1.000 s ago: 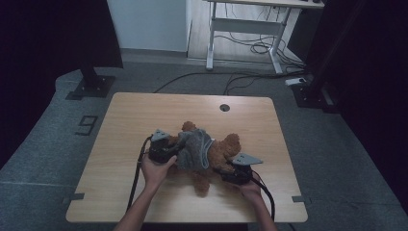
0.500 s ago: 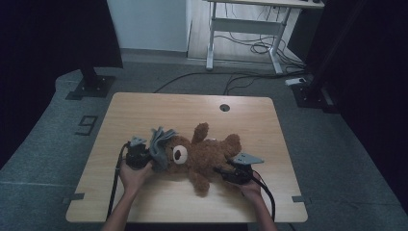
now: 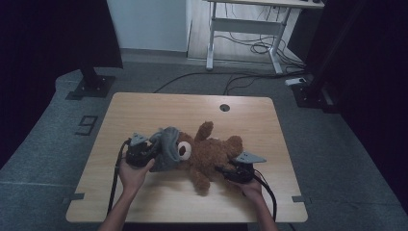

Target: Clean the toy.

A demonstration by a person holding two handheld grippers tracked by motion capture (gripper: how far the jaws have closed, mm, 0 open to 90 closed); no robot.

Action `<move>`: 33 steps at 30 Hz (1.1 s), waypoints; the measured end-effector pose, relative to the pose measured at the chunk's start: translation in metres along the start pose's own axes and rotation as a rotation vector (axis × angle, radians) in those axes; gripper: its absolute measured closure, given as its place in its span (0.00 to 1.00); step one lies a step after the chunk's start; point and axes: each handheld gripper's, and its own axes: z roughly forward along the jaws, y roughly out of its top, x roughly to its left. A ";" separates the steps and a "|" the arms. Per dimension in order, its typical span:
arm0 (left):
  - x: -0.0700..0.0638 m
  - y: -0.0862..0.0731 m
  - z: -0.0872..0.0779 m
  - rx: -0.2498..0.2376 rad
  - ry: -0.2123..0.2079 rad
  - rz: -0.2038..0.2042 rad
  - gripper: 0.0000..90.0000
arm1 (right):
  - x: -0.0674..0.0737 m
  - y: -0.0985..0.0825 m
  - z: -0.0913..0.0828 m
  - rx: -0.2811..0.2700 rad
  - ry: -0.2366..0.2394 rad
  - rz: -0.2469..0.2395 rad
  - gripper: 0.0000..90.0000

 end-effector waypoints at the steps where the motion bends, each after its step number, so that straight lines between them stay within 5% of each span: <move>1: -0.006 0.005 -0.002 -0.014 -0.020 0.010 0.89 | 0.001 0.000 0.000 0.003 -0.001 -0.010 0.57; 5: -0.046 0.027 0.002 -0.020 -0.091 0.100 0.89 | 0.005 0.001 0.002 0.011 -0.016 -0.039 0.57; 11: -0.111 0.047 0.045 0.022 -0.189 0.172 0.89 | 0.004 0.001 0.002 0.010 -0.011 -0.031 0.57; 16: -0.140 0.040 0.076 0.058 -0.250 0.180 0.89 | 0.004 0.001 0.002 0.010 -0.009 -0.032 0.57; 18: -0.144 0.034 0.085 0.074 -0.237 0.189 0.89 | 0.004 0.001 0.002 0.012 -0.008 -0.035 0.57; 22: -0.131 0.030 0.089 0.083 -0.127 0.215 0.89 | 0.004 0.001 0.003 0.015 -0.011 -0.037 0.57; 28: -0.073 0.019 0.079 0.149 0.001 0.140 0.90 | 0.005 0.000 0.003 0.011 -0.016 -0.027 0.57; 31: -0.045 0.014 0.070 0.140 -0.063 0.035 0.90 | 0.007 0.001 0.005 0.014 -0.021 -0.048 0.57; 33: -0.036 0.013 0.064 0.124 -0.075 0.008 0.90 | 0.011 0.002 0.006 0.022 -0.030 -0.066 0.57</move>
